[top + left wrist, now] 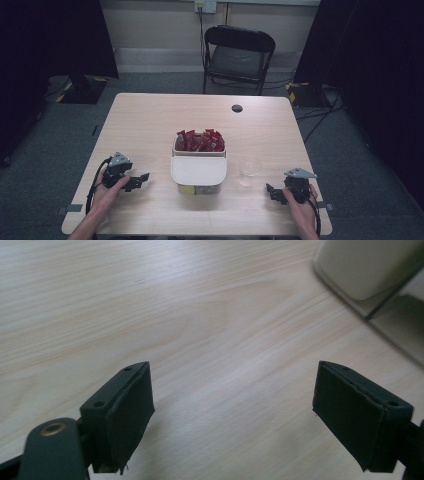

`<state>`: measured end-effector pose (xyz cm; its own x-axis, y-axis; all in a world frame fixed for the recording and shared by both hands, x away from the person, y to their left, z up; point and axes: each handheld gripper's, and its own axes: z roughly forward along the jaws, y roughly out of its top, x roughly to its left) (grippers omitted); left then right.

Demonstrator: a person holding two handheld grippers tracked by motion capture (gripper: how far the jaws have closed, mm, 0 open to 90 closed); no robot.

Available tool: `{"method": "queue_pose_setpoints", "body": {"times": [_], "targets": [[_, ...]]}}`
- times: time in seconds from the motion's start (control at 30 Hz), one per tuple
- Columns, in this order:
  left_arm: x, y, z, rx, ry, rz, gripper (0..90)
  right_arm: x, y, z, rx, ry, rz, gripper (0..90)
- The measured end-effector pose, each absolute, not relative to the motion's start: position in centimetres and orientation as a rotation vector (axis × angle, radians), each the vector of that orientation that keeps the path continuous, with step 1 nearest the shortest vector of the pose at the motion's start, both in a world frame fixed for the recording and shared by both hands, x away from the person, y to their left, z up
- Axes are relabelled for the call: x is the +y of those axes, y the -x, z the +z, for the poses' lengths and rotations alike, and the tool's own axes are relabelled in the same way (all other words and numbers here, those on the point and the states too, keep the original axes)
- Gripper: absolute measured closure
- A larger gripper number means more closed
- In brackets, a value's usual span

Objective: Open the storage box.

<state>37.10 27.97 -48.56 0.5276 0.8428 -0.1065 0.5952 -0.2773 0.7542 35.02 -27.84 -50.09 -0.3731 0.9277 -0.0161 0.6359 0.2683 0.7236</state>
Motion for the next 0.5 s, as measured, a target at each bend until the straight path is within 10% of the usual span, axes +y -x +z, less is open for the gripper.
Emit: {"method": "queue_pose_setpoints", "body": {"times": [0.5], "targets": [[26.4, -36.0, -47.5, 1.058, -2.000, 0.355, 16.4, -27.8, -35.0, -50.1, 2.103, -1.413, 0.887, 5.6]]}}
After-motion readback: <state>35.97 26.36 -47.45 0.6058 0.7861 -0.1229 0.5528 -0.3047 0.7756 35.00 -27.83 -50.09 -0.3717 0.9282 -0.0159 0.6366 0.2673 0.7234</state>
